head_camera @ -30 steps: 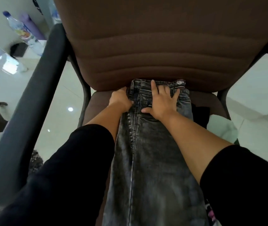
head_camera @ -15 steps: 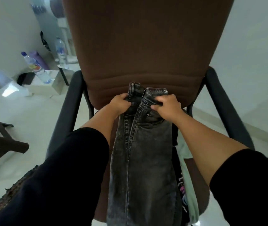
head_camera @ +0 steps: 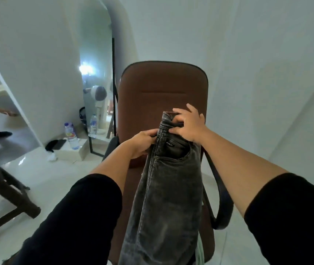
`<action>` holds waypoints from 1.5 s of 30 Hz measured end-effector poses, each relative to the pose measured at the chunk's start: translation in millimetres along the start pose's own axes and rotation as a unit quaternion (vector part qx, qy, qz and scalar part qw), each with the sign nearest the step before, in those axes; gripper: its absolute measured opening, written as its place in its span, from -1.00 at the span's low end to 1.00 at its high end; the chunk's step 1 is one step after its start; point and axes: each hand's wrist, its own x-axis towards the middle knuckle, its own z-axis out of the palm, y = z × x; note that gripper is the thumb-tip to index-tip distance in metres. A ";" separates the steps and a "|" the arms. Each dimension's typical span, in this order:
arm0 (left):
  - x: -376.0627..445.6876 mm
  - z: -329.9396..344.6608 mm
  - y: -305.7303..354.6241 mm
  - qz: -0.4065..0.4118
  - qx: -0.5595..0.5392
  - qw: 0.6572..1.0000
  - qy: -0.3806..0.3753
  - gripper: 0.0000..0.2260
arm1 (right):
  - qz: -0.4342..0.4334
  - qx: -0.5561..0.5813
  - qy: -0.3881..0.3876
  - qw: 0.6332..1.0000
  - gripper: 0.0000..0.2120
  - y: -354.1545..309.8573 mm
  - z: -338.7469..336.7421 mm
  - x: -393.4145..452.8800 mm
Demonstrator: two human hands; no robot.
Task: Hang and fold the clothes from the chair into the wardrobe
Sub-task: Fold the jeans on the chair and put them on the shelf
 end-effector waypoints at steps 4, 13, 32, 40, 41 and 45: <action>-73.8 15.6 47.5 0.056 0.002 0.998 -0.027 -0.73 | -0.041 -0.024 0.064 0.997 -0.75 -43.6 -58.4 -47.1; -166.5 42.4 140.0 0.233 0.149 0.939 0.206 -0.75 | -0.064 -0.012 0.279 0.958 -0.65 -117.5 -164.5 -113.9; -210.4 -18.0 243.6 0.430 0.061 0.852 0.293 -0.59 | -0.133 0.316 0.254 0.904 -0.62 -157.5 -171.9 -174.0; -192.0 -35.1 161.2 0.285 0.113 0.948 0.089 0.06 | -0.081 0.367 0.297 0.878 -0.67 -181.9 -188.3 -139.6; -188.1 -34.5 152.5 0.280 0.124 0.947 0.100 0.01 | -0.063 0.363 0.289 0.884 -0.64 -182.6 -191.0 -134.6; -184.1 -33.1 147.9 0.374 0.120 0.912 0.122 -0.36 | 0.017 0.324 0.237 0.916 -0.68 -168.3 -211.7 -124.2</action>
